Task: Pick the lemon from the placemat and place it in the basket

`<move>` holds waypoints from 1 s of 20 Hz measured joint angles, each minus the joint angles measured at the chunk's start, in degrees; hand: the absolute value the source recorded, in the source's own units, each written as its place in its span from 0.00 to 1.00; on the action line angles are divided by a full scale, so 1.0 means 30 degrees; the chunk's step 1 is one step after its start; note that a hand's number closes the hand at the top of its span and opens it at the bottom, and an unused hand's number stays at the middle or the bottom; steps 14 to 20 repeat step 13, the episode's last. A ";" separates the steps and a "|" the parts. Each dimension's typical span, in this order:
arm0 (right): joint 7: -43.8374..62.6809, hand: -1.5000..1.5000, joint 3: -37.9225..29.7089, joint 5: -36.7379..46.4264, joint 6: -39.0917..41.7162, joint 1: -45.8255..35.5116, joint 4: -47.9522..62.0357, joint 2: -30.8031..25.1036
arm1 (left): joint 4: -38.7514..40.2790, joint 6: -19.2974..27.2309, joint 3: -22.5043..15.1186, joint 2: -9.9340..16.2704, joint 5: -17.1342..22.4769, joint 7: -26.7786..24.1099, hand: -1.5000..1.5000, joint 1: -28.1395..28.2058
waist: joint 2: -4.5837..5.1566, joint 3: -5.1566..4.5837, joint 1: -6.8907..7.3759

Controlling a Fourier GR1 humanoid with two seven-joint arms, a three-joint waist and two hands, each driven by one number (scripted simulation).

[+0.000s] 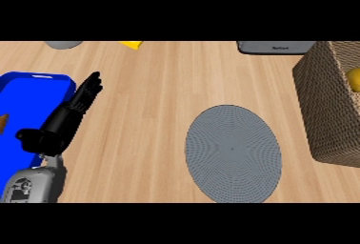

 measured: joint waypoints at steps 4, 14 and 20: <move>-0.1171 0.00 -0.0050 -0.0324 0.0355 -0.0697 0.1325 -0.0311 | 0.0154 -0.0037 0.0115 0.0021 0.0005 -0.0288 0.50 0.0136 | -0.0008 -0.0007 -0.0030; 0.0272 0.00 -0.2120 -0.3015 0.3093 -0.2206 0.3589 -0.2369 | -0.0200 0.0163 -0.0208 -0.0309 -0.0286 -0.0366 0.50 0.0667 | -0.0016 -0.0003 -0.0061; 0.0272 0.00 -0.2120 -0.3015 0.3093 -0.2206 0.3589 -0.2369 | -0.0200 0.0163 -0.0208 -0.0309 -0.0286 -0.0366 0.50 0.0667 | -0.0016 -0.0003 -0.0061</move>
